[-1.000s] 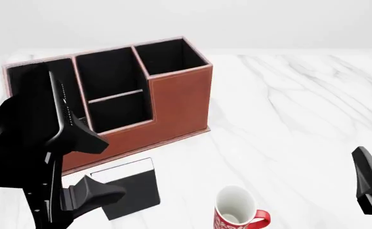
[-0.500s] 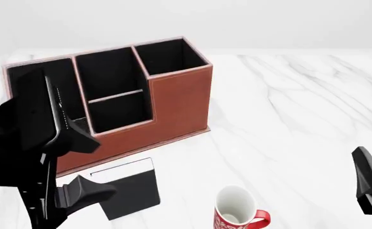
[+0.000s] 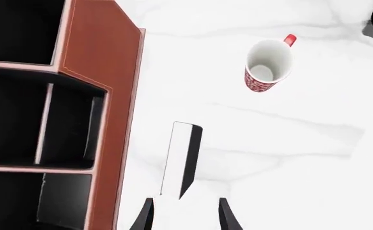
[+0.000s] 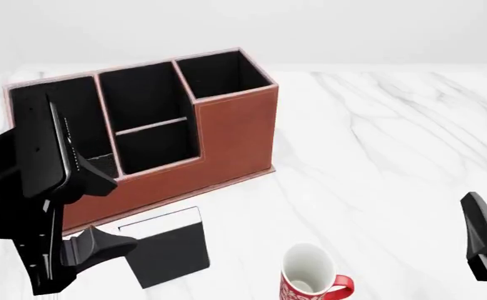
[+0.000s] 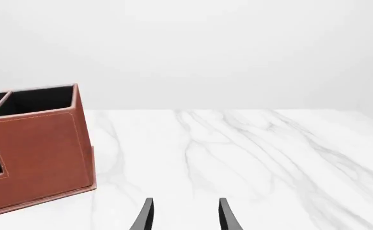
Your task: Pick up the book and place it in the front compartment of the caddy.
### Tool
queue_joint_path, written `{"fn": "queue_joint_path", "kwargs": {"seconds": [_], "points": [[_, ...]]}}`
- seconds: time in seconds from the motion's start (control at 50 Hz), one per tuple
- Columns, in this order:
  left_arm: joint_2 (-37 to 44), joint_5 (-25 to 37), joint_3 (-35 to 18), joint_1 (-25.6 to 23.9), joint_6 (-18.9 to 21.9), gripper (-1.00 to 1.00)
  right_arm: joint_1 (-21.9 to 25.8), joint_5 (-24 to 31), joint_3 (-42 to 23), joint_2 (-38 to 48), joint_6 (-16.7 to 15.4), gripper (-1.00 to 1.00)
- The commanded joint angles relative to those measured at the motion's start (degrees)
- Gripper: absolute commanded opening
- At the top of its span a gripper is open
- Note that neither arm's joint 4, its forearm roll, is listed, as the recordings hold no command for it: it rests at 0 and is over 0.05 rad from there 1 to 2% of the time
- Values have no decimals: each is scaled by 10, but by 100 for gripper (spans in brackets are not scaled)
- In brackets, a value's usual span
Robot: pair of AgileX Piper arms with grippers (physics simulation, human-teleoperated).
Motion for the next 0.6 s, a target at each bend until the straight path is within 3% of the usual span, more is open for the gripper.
{"fn": "queue_joint_path", "kwargs": {"seconds": [0.02,0.14,0.16,0.6], "points": [[-10,-1,10,22,8,100,0,0,1,-2,0,100],[-12,-3,15,26,11,100,0,0,1,-1,0,100],[-15,-8,23,44,32,100,0,0,1,-2,0,100],[-3,-25,27,30,18,100,0,0,1,-1,0,100]]}}
